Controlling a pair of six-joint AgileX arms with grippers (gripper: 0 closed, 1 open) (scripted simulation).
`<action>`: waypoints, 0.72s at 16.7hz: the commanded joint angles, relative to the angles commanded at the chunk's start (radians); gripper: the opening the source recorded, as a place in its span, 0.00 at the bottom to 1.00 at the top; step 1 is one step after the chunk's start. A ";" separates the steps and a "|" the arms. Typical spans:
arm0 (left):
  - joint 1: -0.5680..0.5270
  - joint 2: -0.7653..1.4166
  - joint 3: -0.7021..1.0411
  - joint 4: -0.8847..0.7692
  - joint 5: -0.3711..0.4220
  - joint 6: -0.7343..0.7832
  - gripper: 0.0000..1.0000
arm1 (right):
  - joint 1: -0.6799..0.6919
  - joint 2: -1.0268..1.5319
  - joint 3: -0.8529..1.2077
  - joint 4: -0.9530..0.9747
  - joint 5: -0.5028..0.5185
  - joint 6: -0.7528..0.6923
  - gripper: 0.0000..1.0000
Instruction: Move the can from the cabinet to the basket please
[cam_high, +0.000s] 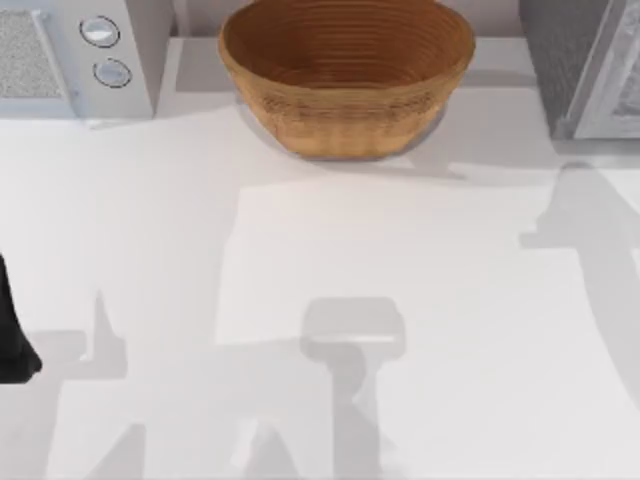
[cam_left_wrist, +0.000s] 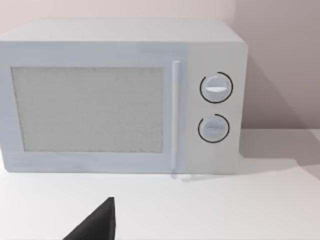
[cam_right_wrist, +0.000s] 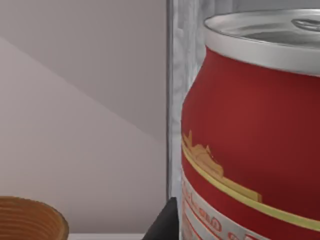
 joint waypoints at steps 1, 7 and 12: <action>0.000 0.000 0.000 0.000 0.000 0.000 1.00 | 0.031 0.111 0.081 0.025 0.033 0.000 0.00; 0.000 0.000 0.000 0.000 0.000 0.000 1.00 | 0.217 0.778 0.564 0.177 0.229 0.004 0.00; 0.000 0.000 0.000 0.000 0.000 0.000 1.00 | 0.338 1.220 0.885 0.280 0.354 0.009 0.00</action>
